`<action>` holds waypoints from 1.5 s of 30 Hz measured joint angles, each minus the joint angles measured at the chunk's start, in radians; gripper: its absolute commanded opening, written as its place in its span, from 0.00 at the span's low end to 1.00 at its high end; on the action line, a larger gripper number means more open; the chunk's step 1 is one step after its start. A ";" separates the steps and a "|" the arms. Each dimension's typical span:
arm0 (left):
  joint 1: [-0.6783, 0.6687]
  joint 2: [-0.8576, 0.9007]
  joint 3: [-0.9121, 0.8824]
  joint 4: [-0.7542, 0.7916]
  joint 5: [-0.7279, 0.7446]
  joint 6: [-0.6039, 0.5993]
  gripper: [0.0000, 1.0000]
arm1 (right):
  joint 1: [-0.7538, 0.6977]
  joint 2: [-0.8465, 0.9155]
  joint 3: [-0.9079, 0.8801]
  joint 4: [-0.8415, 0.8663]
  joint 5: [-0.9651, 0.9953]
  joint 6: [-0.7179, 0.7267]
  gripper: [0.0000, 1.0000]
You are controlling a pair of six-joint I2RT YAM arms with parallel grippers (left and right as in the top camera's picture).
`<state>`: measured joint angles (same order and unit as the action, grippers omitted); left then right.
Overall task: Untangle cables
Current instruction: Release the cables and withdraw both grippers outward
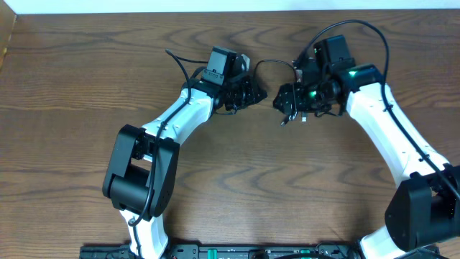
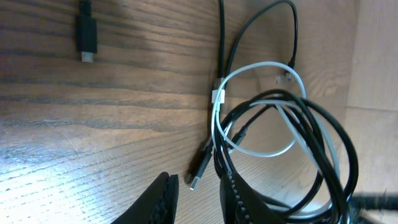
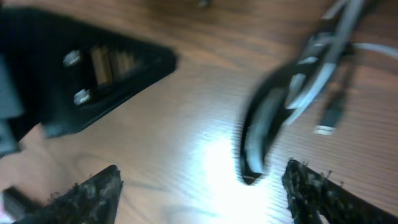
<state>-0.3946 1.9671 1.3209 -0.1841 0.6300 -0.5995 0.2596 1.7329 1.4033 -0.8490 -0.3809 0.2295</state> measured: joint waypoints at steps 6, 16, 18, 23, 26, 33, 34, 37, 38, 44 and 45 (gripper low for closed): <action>-0.001 0.000 0.000 0.006 0.003 0.029 0.34 | -0.104 0.000 0.000 0.025 0.035 0.021 0.70; -0.014 -0.004 0.021 0.109 0.151 0.099 0.56 | -0.215 0.000 0.000 0.031 0.057 0.033 0.69; -0.023 -0.004 0.053 0.073 0.154 0.107 0.58 | -0.242 0.000 0.000 0.029 0.056 0.034 0.69; -0.054 -0.004 0.159 -0.053 0.098 0.135 0.59 | -0.323 0.000 0.000 0.026 0.039 0.034 0.70; -0.095 -0.004 0.232 -0.158 -0.008 0.173 0.60 | -0.364 0.000 0.000 0.022 0.032 0.034 0.70; -0.201 -0.004 0.341 -0.250 -0.278 0.256 0.59 | -0.373 0.000 0.000 0.004 0.018 0.034 0.70; -0.212 -0.004 0.343 -0.253 -0.305 0.266 0.59 | -0.373 0.000 0.000 0.001 0.018 0.034 0.70; -0.235 0.002 0.344 -0.257 -0.365 0.294 0.60 | -0.372 0.000 0.000 -0.006 0.015 0.032 0.72; -0.238 0.009 0.344 -0.257 -0.379 0.301 0.60 | -0.372 0.000 0.000 -0.008 0.014 0.030 0.73; -0.245 0.088 0.344 -0.256 -0.449 0.317 0.59 | -0.360 0.000 0.000 -0.027 0.010 0.000 0.75; -0.245 0.100 0.344 -0.255 -0.454 0.317 0.59 | -0.356 0.000 0.000 -0.029 0.008 -0.006 0.76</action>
<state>-0.6392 2.0666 1.6650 -0.4389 0.1757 -0.2821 -0.0967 1.7329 1.4033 -0.8780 -0.3729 0.2230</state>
